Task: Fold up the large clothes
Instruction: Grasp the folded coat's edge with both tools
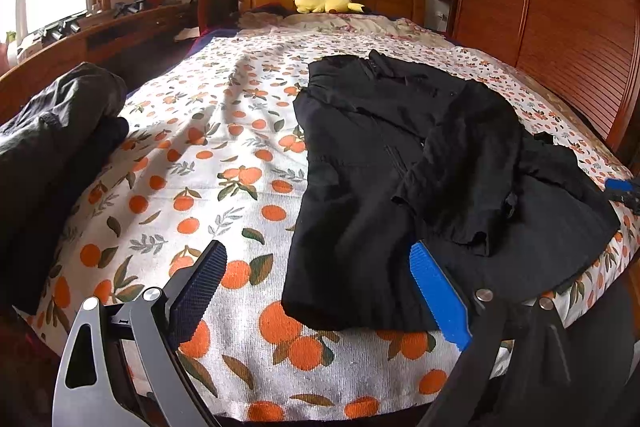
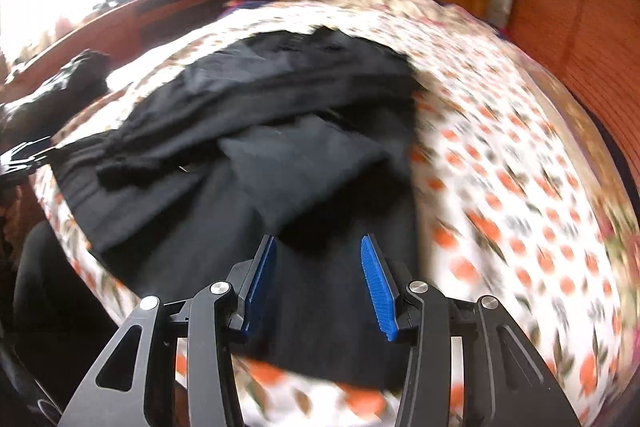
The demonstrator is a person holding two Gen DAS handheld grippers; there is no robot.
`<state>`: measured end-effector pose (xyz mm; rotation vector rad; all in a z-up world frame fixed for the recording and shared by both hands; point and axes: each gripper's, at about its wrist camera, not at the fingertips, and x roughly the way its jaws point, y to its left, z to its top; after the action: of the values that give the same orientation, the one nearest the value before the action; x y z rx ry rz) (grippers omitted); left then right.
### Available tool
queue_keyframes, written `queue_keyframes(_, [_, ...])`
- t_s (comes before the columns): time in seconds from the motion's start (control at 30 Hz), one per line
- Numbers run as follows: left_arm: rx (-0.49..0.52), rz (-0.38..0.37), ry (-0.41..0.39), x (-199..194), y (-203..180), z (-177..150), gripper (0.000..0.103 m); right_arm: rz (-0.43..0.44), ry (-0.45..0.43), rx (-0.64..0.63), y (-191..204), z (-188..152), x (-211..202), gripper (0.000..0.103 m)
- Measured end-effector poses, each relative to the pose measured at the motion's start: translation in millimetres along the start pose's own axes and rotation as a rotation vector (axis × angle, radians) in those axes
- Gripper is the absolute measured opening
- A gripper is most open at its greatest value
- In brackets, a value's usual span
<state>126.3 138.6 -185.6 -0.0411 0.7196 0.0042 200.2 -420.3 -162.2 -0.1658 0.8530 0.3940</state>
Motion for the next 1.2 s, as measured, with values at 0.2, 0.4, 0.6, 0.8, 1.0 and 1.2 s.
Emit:
queue_keyframes(0.2, [0.006, 0.003, 0.012, 4, -4, -2, 0.094, -0.030, 0.015, 0.041, -19, -24, -4, 0.051])
queue_keyframes(0.4, [0.006, 0.003, 0.025, 6, -4, -6, 0.094, -0.010, 0.041, 0.068, -22, -33, 8, 0.048])
queue_keyframes(0.6, [0.009, 0.000, 0.028, 3, -1, -10, 0.094, 0.049, 0.007, 0.015, 2, -27, 3, 0.021])
queue_keyframes(0.8, [0.026, -0.023, 0.020, -2, 5, -13, 0.089, 0.042, 0.009, 0.039, 11, -23, 5, 0.026])
queue_keyframes(1.0, [0.003, -0.099, 0.057, 1, 13, -17, 0.053, 0.014, 0.031, 0.074, 11, -26, 11, 0.032])
queue_keyframes(1.2, [-0.016, -0.123, 0.073, 8, 19, -21, 0.048, 0.018, 0.048, 0.111, 3, -30, 20, 0.034])
